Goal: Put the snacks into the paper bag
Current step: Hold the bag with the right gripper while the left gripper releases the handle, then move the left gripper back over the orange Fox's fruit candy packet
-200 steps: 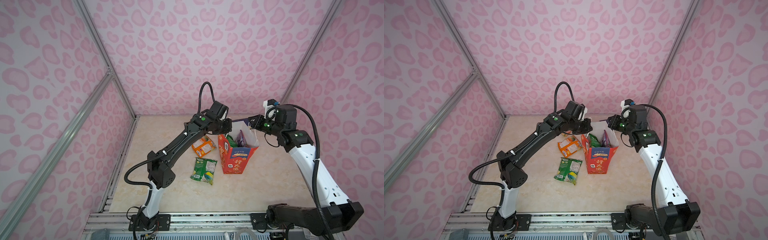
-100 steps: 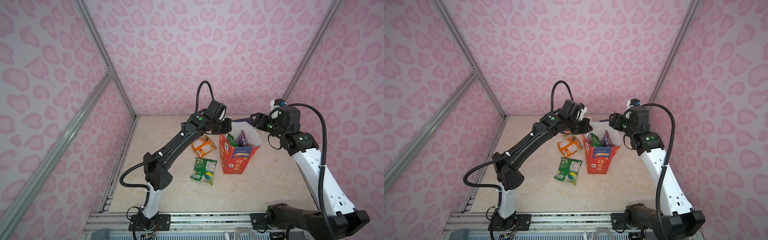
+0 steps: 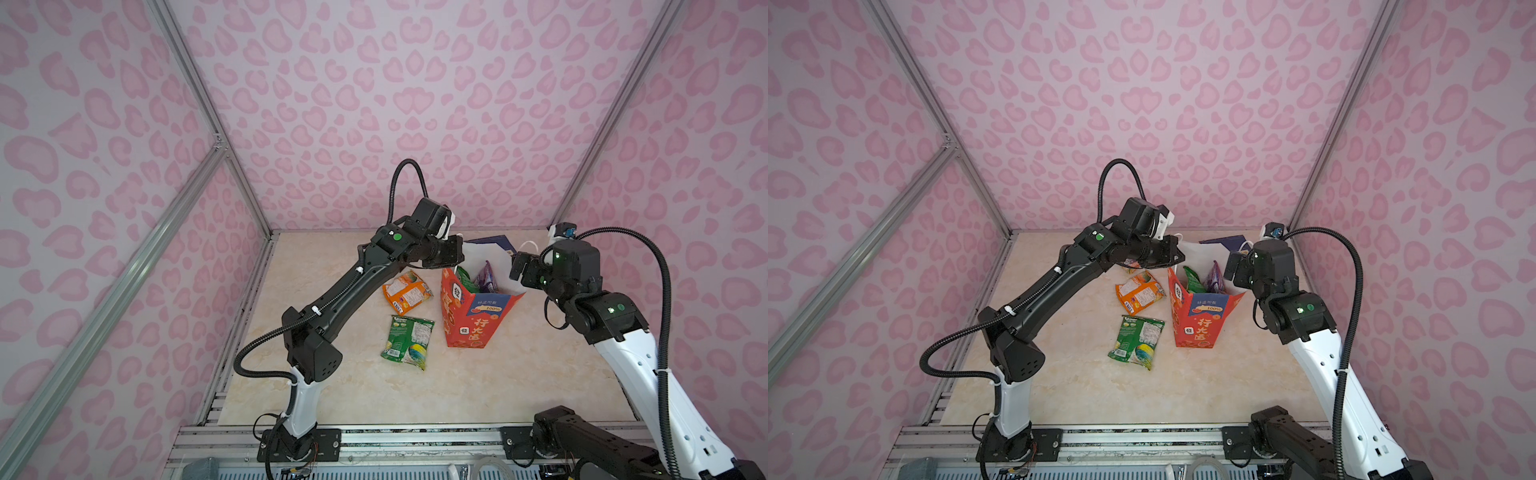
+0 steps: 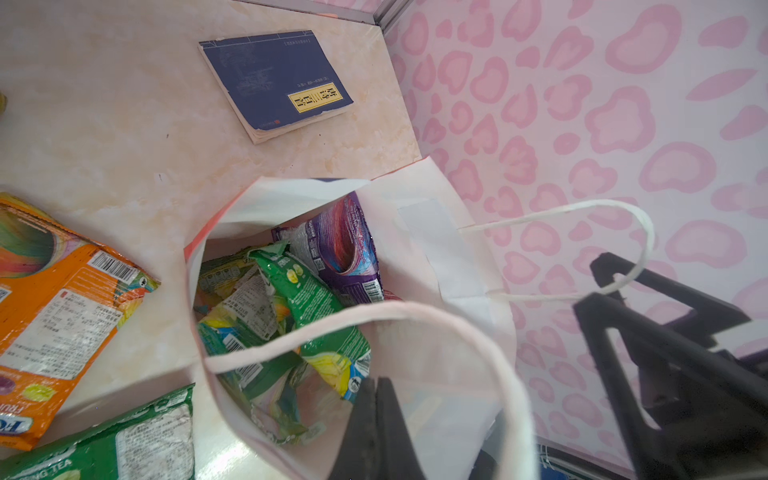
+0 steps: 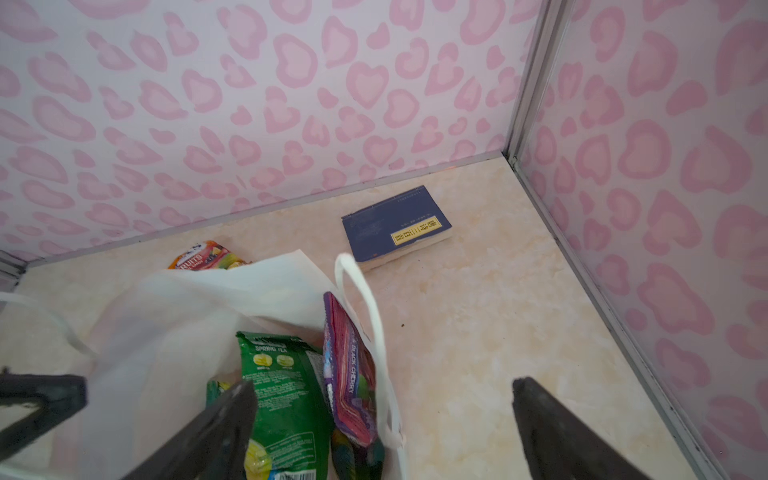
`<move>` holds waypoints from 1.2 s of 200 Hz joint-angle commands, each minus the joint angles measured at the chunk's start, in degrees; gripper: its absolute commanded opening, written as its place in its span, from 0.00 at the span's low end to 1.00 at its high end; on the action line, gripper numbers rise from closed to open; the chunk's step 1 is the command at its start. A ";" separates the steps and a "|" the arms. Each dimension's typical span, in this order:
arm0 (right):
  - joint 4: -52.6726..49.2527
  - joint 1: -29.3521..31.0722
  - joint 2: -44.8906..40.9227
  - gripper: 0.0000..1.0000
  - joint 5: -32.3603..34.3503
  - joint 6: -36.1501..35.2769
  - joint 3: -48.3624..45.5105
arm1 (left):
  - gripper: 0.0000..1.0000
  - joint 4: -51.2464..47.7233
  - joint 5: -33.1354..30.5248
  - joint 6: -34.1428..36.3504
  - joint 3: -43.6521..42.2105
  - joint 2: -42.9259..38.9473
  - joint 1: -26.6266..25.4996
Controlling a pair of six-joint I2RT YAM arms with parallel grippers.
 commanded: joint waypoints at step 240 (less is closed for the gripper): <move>5.70 -7.29 7.61 0.23 -14.66 -1.81 -4.23 | 0.04 -1.54 -5.41 1.51 -3.96 -4.05 2.26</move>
